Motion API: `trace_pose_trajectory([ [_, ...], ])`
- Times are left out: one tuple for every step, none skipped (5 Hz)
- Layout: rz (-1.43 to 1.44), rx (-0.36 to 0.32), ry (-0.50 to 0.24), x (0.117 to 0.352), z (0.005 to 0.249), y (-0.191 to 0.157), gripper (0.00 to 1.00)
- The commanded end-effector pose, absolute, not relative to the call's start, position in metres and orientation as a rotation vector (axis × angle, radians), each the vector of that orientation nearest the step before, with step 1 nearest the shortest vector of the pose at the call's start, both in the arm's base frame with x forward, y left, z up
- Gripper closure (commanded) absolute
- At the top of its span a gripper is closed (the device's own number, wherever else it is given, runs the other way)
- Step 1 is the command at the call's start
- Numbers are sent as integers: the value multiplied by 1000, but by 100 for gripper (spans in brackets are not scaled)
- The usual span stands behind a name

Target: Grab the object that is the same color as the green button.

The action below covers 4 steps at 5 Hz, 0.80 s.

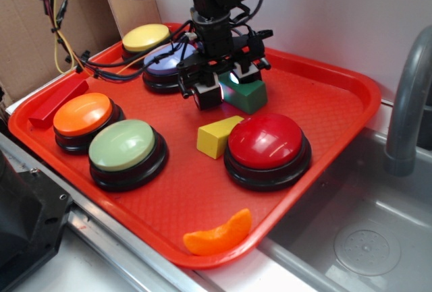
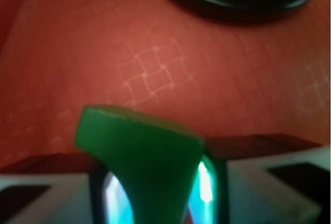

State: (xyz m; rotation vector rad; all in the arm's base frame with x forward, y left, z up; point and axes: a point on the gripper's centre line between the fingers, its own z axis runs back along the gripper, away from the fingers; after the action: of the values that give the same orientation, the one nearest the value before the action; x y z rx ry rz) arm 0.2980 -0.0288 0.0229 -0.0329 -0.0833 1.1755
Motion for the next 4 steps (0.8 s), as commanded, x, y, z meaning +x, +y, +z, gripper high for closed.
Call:
trace_pose_trajectory([
  [858,64,-43,310,77,-14,100],
  [681,44,0,304,102,-11,100],
  [460,113,25,294,131,-5,100],
  [320,79,-20,283,154,0,100],
])
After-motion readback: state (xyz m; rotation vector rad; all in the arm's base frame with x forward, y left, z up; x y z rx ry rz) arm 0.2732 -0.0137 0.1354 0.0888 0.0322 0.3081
